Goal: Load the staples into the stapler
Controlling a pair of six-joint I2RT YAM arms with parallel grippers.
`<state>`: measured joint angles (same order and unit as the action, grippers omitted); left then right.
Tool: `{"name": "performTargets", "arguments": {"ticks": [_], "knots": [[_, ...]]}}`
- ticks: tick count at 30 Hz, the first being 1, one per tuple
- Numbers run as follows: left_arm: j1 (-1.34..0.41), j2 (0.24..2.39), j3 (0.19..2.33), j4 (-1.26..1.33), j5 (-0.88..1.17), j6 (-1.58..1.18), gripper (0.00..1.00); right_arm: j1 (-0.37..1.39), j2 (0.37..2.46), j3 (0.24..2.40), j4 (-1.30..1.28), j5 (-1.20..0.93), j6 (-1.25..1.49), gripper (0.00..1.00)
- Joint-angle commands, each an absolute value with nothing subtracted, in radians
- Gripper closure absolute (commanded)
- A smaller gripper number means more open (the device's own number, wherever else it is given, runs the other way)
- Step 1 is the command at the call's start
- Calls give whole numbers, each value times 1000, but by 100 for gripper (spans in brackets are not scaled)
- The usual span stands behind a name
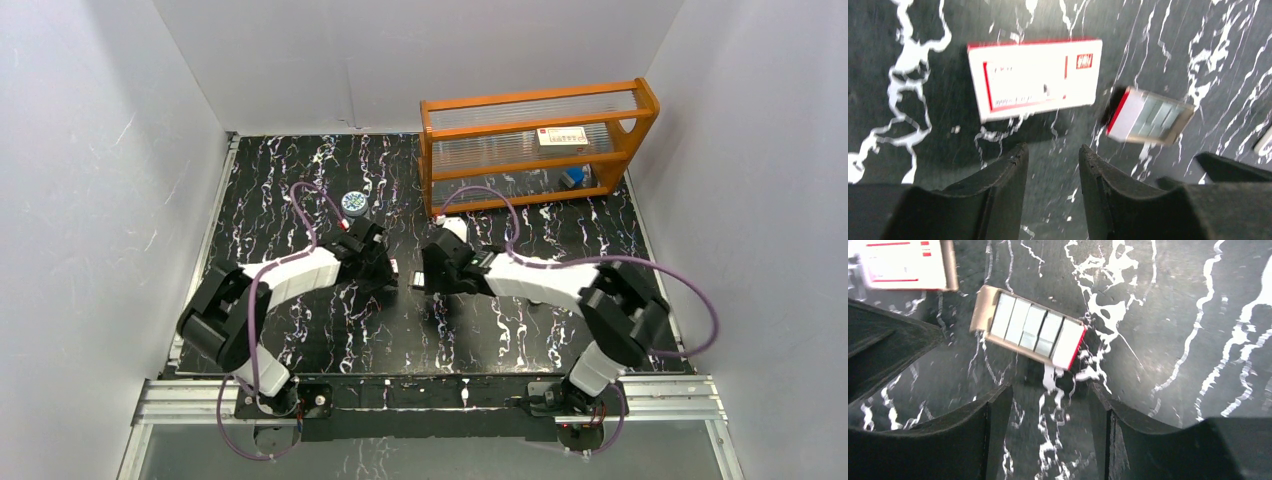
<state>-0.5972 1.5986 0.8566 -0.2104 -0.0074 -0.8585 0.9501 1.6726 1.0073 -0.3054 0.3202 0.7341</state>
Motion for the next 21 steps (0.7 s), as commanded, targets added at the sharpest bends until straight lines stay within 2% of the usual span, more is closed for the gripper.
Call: {"name": "performTargets", "arguments": {"ticks": [1,7,12,21], "knots": [[-594,1427,780,-241,58,-826,59,948,1446,963,-297,335,623,33],[-593,1273,731,-252,87,-839,55,899,1272,965,-581,581,670,22],[-592,1184,715,-250,116,-844,51,755,1144,948,-739,653,763,15],[-592,1115,706,-261,171,-851,39,574,1134,888,-807,582,786,21]]}}
